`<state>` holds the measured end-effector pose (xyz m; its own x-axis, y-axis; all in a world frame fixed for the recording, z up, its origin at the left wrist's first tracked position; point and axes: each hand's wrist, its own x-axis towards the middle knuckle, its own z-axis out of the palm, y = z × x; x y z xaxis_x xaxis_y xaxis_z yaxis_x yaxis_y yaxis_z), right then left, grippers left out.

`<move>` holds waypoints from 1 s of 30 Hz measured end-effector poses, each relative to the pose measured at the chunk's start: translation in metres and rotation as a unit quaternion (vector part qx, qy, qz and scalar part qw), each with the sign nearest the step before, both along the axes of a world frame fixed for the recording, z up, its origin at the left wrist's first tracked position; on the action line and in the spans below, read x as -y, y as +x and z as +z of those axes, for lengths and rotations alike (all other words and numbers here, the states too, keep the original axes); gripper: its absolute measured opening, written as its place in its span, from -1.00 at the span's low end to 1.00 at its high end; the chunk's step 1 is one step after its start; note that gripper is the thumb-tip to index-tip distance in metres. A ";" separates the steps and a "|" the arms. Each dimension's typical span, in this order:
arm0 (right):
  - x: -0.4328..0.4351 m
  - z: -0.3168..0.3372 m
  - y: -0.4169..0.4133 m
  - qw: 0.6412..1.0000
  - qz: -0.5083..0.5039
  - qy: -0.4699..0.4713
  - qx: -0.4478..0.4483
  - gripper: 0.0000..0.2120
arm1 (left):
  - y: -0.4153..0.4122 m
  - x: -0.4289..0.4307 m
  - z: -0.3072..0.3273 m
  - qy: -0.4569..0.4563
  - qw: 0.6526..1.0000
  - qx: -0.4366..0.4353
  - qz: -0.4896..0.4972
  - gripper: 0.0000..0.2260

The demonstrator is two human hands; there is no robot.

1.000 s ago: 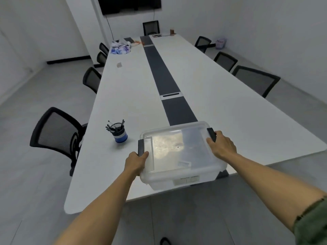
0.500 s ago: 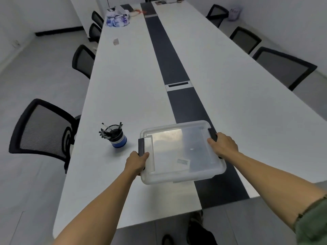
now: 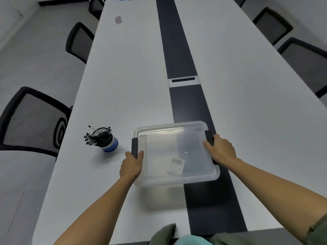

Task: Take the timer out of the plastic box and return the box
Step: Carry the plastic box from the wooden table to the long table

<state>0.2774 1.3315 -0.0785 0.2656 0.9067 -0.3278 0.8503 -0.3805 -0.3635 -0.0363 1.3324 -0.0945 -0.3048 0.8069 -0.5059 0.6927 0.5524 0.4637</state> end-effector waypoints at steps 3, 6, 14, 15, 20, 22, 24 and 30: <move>0.000 -0.005 0.002 1.000 0.018 0.011 -0.003 -0.68 | -0.002 -0.001 -0.004 0.018 0.999 -0.026 -0.026 -0.58; 0.003 -0.011 0.002 0.999 0.017 0.020 -0.044 -0.66 | -0.008 -0.002 -0.005 0.036 0.998 0.013 -0.042 -0.61; 0.010 -0.008 0.006 0.985 -0.049 -0.005 -0.167 -0.70 | -0.035 -0.006 -0.007 -0.002 0.981 0.194 -0.012 -0.47; 0.011 -0.006 0.006 0.982 -0.058 -0.006 -0.181 -0.72 | -0.037 -0.006 -0.007 -0.007 0.978 0.208 -0.009 -0.43; 0.016 -0.002 0.006 0.988 -0.057 -0.028 -0.141 -0.59 | -0.042 -0.005 -0.008 -0.005 0.985 0.173 -0.017 -0.39; 0.016 -0.002 0.009 0.998 -0.035 -0.015 -0.041 -0.46 | -0.043 -0.005 -0.006 0.051 0.995 0.063 -0.059 -0.31; 0.014 -0.001 0.008 0.999 0.004 0.024 0.041 -0.48 | -0.040 -0.005 -0.003 0.123 0.986 -0.045 -0.108 -0.42; 0.010 0.007 -0.014 0.994 0.000 0.032 0.108 -0.62 | -0.026 -0.006 0.005 0.145 0.973 -0.134 -0.119 -0.68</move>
<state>0.2636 1.3210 -0.0719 0.3230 0.9241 -0.2042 0.9116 -0.3618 -0.1954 -0.0620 1.3379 -0.0895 -0.1811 0.9679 -0.1745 0.9026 0.2340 0.3615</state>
